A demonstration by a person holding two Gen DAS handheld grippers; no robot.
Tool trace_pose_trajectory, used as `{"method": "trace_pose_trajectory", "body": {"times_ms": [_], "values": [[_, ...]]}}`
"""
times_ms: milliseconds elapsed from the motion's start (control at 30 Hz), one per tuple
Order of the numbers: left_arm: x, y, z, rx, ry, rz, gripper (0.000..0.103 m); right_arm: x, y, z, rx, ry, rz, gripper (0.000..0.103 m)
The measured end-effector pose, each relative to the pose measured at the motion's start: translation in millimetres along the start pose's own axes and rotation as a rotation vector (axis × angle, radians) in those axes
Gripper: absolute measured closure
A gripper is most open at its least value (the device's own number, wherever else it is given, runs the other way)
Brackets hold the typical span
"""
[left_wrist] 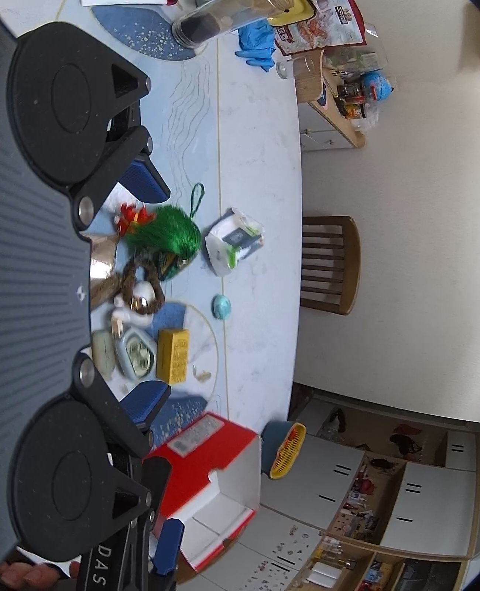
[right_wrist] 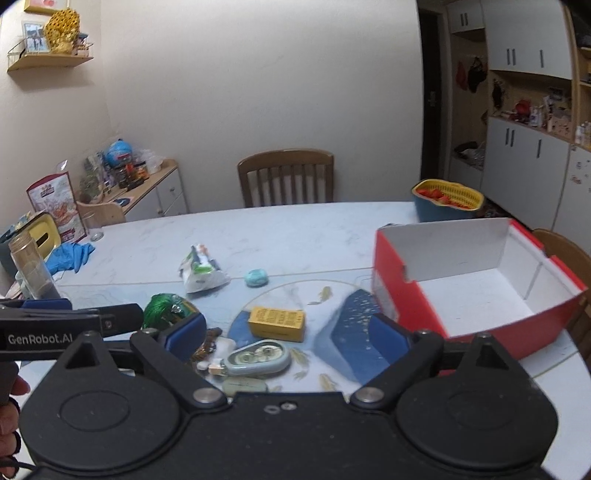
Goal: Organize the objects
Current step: 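Reach left tool to green tassel pouch while right tool reaches light-blue tape dispenser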
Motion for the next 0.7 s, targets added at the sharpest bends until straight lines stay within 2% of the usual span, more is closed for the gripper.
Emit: {"method": "trace_pose_trajectory", "body": {"times_ms": [333,533,700], "values": [[-2.4,52.0,-39.1,-0.041,0.025,-0.029,0.0,10.2,60.6,-5.0,-0.006,-0.021,-0.109,0.015],[-4.9,89.4,-52.3,-0.049,0.033,-0.064,0.001,17.9,99.4,-3.9,0.02,-0.01,-0.179,0.018],[-15.0,109.8,-56.1,-0.041,0.041,-0.062,0.001,15.8,127.4,-10.2,0.042,-0.005,-0.216,0.018]]}}
Point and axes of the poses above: each gripper's, at about its wrist camera, not at the fingertips, and y roughly the way its jaws point, z to its right, x to its underside, the point moved 10 cm from there along y, roughly the way its jaws point, and after that the axes turned 6 degrees about -z, right-handed, at the moved point
